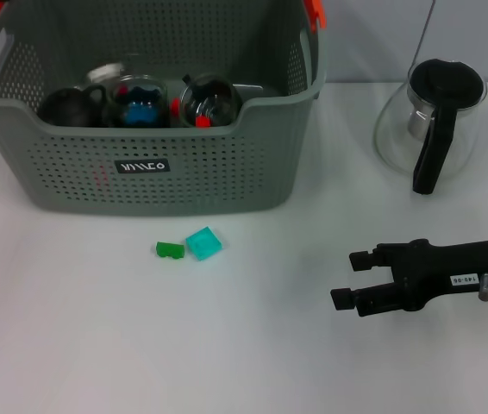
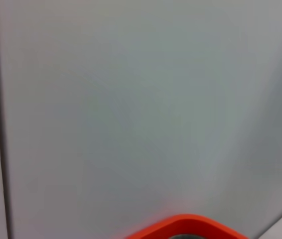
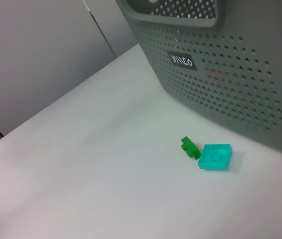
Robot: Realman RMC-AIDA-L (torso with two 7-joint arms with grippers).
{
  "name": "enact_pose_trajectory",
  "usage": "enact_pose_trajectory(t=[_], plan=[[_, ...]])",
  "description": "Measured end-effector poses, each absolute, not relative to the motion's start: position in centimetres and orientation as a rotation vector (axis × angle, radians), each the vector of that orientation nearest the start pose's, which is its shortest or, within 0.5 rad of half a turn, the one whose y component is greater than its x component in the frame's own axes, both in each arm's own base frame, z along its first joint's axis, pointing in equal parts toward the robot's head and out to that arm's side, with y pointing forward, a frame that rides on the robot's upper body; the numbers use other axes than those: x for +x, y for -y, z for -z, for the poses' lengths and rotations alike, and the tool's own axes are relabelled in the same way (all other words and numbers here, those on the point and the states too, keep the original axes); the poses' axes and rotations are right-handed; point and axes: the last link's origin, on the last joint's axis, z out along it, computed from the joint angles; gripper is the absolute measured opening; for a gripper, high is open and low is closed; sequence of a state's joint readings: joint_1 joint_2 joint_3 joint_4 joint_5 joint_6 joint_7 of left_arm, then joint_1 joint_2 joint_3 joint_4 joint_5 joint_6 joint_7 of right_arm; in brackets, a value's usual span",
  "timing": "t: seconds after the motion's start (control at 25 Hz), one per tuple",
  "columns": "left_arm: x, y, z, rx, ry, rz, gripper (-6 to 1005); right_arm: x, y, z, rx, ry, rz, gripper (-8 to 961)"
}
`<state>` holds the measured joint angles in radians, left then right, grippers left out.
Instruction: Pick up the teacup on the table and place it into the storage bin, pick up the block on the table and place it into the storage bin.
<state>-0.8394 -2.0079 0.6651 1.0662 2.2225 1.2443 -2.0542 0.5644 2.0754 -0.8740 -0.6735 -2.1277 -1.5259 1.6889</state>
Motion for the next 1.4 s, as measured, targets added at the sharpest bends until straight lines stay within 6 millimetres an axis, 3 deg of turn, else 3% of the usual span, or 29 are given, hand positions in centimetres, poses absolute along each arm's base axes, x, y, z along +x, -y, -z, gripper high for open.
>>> enact_pose_trajectory(t=[0.04, 0.12, 0.28, 0.44, 0.64, 0.88, 1.4], plan=[[-14.7, -45.8, -12.1, -2.322, 0.664, 0.51, 646, 25.8, -32.5, 2.8, -2.891, -0.951, -0.412, 944], [-14.4, -44.4, -12.3, -2.38, 0.644, 0.513, 718, 25.8, -32.4, 2.8, -2.892, -0.952, -0.411, 944], [-13.3, -39.3, -10.9, -2.674, 0.464, 0.452, 862, 25.9, -32.4, 2.7, -2.89, -0.955, -0.413, 944], [-13.8, -34.4, -7.2, -2.948, 0.298, 0.207, 882, 26.0, -32.5, 2.7, -2.881, -0.956, -0.412, 944], [-14.9, -31.6, -2.7, -3.065, 0.193, -0.038, 892, 25.9, -32.5, 2.8, -2.884, -0.957, -0.411, 944], [-16.2, -32.6, 1.8, -2.984, 0.263, -0.332, 893, 25.9, -32.5, 2.9, -2.887, -0.959, -0.408, 945], [-17.2, -35.9, 4.4, -2.73, 0.576, -0.424, 893, 26.9, -32.0, 2.4, -2.866, -0.99, -0.399, 945]])
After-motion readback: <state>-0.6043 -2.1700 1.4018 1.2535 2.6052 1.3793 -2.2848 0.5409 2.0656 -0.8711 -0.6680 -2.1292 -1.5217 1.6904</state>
